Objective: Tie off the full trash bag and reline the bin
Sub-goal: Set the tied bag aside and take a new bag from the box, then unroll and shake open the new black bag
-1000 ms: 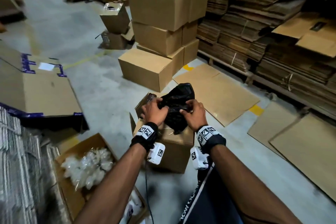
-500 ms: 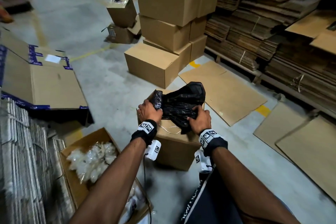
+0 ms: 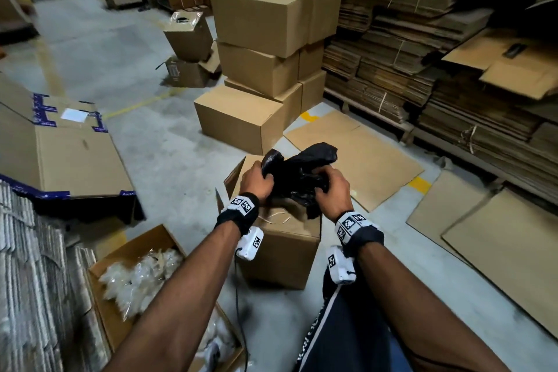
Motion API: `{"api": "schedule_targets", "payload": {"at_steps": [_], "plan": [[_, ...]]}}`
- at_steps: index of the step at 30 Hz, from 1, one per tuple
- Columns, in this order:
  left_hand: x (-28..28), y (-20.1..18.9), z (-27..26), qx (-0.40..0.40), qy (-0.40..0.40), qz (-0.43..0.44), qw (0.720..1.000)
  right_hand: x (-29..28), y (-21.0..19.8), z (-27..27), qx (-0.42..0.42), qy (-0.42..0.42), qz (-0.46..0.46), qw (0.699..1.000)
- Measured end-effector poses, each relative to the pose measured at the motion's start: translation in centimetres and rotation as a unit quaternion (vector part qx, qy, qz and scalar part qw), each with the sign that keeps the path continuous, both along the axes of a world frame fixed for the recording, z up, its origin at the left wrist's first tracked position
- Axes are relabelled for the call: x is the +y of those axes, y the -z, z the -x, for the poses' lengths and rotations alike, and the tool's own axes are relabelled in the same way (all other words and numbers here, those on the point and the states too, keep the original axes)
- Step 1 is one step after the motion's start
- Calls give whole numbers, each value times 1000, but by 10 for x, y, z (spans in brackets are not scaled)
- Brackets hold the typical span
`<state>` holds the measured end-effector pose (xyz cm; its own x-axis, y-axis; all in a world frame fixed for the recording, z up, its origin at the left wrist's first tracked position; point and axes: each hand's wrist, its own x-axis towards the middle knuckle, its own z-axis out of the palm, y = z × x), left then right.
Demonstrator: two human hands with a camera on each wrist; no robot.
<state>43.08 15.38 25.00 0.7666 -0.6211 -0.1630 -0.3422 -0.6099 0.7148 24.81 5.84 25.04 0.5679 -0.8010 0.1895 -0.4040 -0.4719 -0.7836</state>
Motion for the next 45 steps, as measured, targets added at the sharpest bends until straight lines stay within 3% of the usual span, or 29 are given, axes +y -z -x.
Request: {"api": "schedule_targets", "payload": {"at_steps": [2, 4, 6, 8, 10, 11, 13, 16, 20, 25, 31, 34, 37, 40, 42, 45], "plan": [[-11, -15, 16, 39, 3, 82, 996, -13, -20, 18, -78, 38, 14, 996], [-27, -31, 35, 127, -9, 197, 972, -25, -40, 45, -160, 110, 5, 981], [-49, -52, 63, 239, -17, 308, 921, -37, -59, 78, -228, 181, -5, 957], [-73, -79, 101, 310, -5, 376, 873, -42, -77, 117, -295, 213, -80, 928], [-96, -100, 146, 362, 26, 413, 835, -41, -91, 154, -326, 187, -184, 908], [-104, -108, 167, 384, 46, 422, 820, -40, -95, 168, -311, 160, -212, 913], [-123, -124, 215, 422, 92, 416, 800, -38, -102, 201, -294, 124, -227, 920], [-139, -136, 283, 464, 164, 397, 774, -45, -122, 244, -347, 126, -204, 907], [-144, -129, 366, 401, 279, 356, 797, -61, -157, 318, -434, 144, -152, 876], [-141, -108, 429, 356, 335, 297, 820, -52, -173, 392, -378, 166, -81, 907], [-127, -54, 457, 265, 389, 228, 852, -23, -85, 426, -182, 157, -126, 963], [-104, -15, 463, 296, 391, 166, 856, -5, -22, 426, -130, 178, -131, 967], [-86, 47, 459, 260, 404, 70, 874, 12, 37, 429, -239, 268, -156, 920], [-69, 131, 450, 326, 384, -20, 864, 33, 84, 428, -341, 372, -299, 810], [-50, 149, 447, 359, 353, -43, 863, 48, 102, 428, -406, 393, -405, 719], [-36, 153, 445, 371, 328, -42, 868, 56, 121, 429, -484, 376, -469, 636]]}}
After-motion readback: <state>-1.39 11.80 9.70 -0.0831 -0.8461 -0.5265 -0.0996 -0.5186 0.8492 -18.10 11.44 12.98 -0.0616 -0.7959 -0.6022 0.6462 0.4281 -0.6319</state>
